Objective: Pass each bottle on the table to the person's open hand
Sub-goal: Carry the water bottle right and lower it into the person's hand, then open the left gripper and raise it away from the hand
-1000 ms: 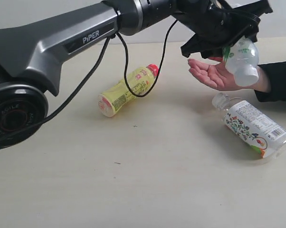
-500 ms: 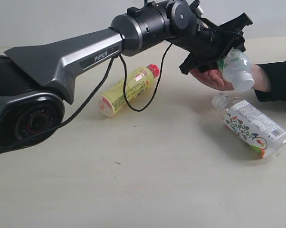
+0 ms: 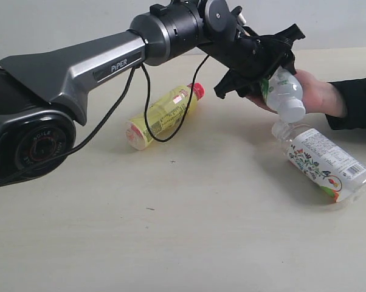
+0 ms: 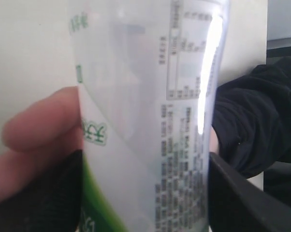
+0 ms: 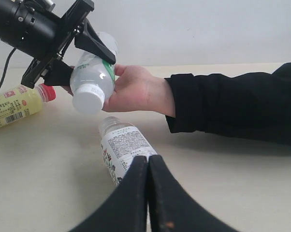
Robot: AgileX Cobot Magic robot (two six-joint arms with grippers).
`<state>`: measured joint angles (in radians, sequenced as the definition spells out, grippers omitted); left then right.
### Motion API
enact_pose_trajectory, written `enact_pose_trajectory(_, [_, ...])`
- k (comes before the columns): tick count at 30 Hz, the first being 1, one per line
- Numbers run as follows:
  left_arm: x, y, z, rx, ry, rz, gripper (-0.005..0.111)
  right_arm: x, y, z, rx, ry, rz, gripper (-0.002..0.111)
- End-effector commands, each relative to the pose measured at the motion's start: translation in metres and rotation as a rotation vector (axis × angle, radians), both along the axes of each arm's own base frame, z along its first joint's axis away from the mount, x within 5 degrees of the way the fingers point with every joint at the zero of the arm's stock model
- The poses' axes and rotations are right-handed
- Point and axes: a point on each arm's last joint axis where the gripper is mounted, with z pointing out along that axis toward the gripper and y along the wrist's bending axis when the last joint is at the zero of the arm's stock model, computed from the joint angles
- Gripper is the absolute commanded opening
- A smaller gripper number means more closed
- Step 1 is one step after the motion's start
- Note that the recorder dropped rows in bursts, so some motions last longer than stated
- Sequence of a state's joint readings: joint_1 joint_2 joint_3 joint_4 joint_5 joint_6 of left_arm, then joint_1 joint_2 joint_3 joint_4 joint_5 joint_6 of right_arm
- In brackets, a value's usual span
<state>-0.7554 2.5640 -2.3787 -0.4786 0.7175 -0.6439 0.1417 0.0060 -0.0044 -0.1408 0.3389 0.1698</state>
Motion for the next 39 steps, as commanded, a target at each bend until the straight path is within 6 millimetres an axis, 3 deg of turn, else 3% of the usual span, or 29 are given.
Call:
enact_pose_trajectory(1, [0.001,0.001,0.005,0.003,-0.02,-0.012,0.001,0.0,0.0,0.0,0.003,-0.009,0.005,0.0])
enact_pose_trajectory(4, [0.001,0.001,0.005,0.004,-0.023,-0.014,0.013,0.0,0.0,0.0,0.003,-0.009,0.005,0.0])
enact_pose_trajectory(11, [0.001,0.001,0.005,0.006,-0.03,-0.021,0.054,0.0,0.0,0.0,0.003,-0.009,0.005,0.0])
enact_pose_trajectory(17, [0.001,0.001,0.005,0.008,-0.034,-0.025,0.074,0.0,0.0,0.0,0.003,-0.009,0.005,0.0])
enact_pose_trajectory(23, [0.001,0.001,0.005,0.008,-0.034,-0.025,0.083,0.0,0.0,0.0,0.003,-0.009,0.005,0.0])
enact_pose_trajectory(29, [0.0,0.001,0.005,0.013,-0.029,-0.03,0.084,0.0,0.0,0.0,0.003,-0.009,0.005,0.0])
enact_pose_trajectory(39, [-0.005,0.008,0.034,0.022,-0.062,-0.088,0.084,0.0,0.0,0.0,0.003,-0.009,0.005,0.0])
